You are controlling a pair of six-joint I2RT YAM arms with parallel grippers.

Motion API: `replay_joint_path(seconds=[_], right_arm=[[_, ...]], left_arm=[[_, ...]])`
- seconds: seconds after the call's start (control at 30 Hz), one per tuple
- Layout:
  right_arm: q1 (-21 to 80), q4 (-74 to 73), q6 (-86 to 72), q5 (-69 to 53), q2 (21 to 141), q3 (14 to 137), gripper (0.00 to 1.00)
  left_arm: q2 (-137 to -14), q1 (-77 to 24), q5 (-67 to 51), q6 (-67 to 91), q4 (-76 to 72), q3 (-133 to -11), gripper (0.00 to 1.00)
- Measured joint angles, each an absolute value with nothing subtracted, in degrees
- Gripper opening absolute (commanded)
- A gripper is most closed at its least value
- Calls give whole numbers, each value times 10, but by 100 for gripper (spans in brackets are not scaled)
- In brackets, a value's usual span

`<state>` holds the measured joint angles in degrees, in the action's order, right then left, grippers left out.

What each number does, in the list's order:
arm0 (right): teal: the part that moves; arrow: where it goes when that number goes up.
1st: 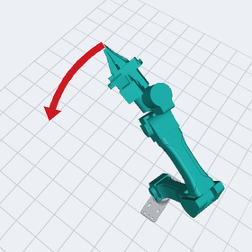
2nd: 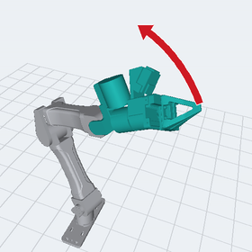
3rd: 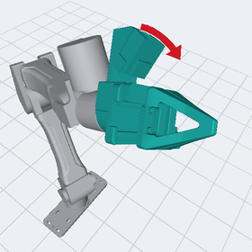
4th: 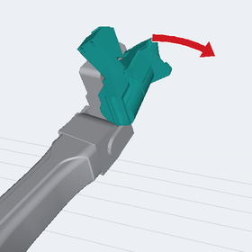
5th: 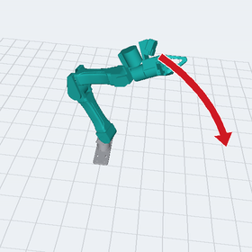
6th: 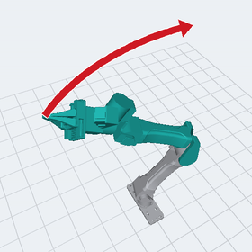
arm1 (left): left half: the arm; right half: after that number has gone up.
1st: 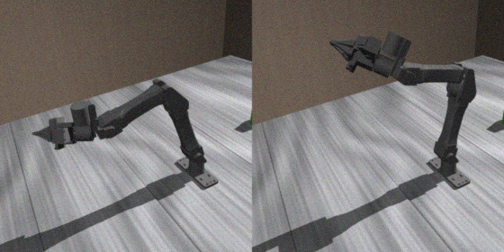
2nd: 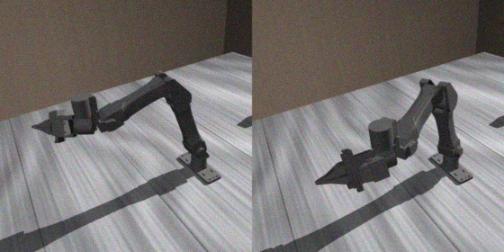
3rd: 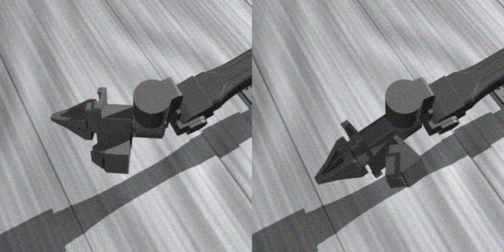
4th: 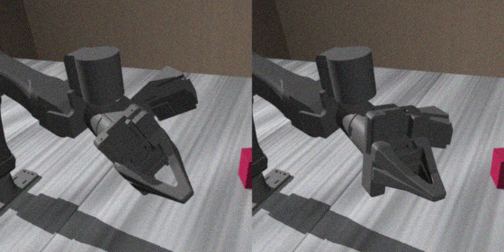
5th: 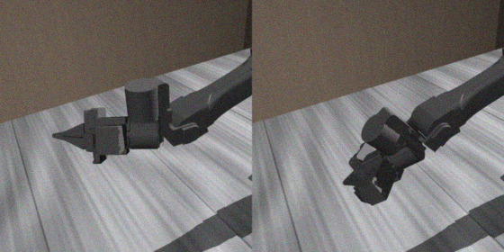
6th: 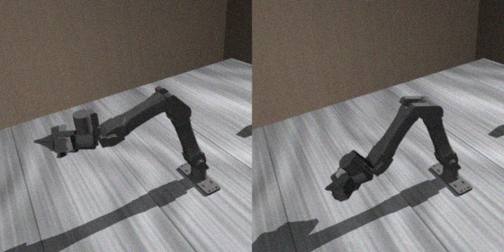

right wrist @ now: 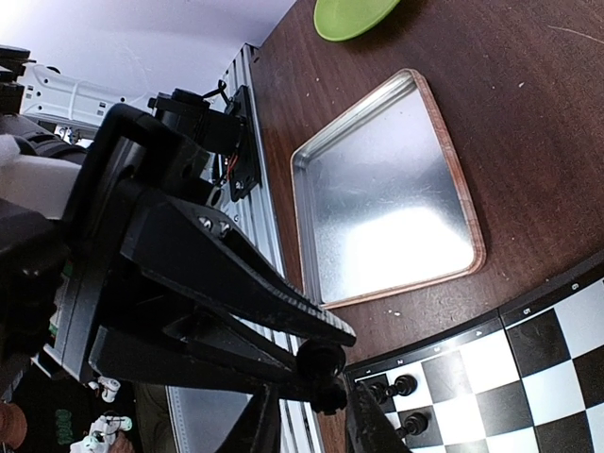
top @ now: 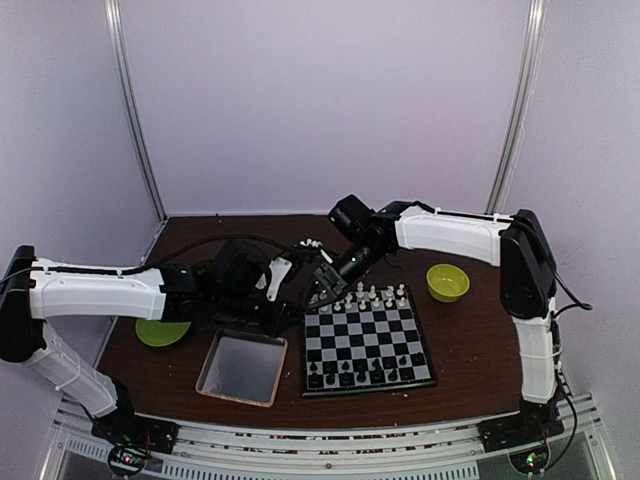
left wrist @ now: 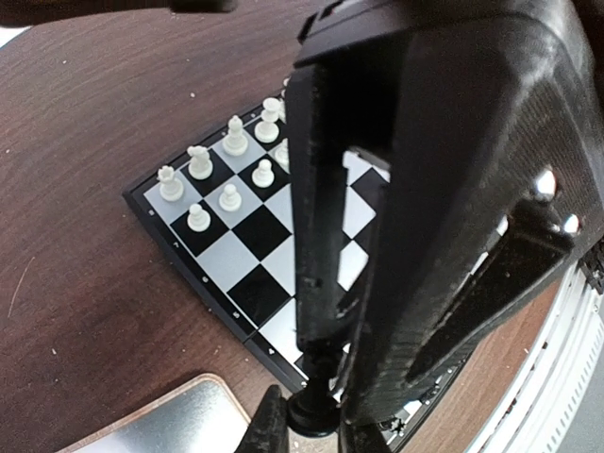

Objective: Set up the chess pieces on the board
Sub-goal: Pass from the left arm to the right

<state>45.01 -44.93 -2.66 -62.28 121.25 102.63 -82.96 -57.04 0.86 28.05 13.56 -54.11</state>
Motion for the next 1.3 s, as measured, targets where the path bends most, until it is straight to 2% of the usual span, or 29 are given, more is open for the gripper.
replay_joint_path(seconds=[0.13,0.47,0.67,0.7,0.83,1.0,1.07,1.13,1.3], right_arm=[[450,-439,-34,-622,1213,1020,16],[450,-427,-45,-622,1213,1017,16],[450,-426,-48,-622,1213,1017,7],[450,-425,-48,-622,1213,1017,7],[449,-425,-47,-622,1213,1017,6],[439,-423,-42,-623,1212,1017,6],[427,-423,-32,-618,1209,1013,6],[405,-426,-17,-609,1193,996,6],[337,-439,42,-565,1112,923,6]], left_arm=[[-829,-570,16,285,138,-541,7],[-829,-570,17,287,138,-541,7],[-829,-570,17,287,138,-541,7],[-829,-570,17,287,138,-541,9],[-829,-570,18,286,138,-541,28],[-823,-570,32,281,150,-541,40],[-811,-570,43,275,159,-541,51],[-789,-568,54,268,170,-540,55],[-741,-544,70,258,180,-532,57]])
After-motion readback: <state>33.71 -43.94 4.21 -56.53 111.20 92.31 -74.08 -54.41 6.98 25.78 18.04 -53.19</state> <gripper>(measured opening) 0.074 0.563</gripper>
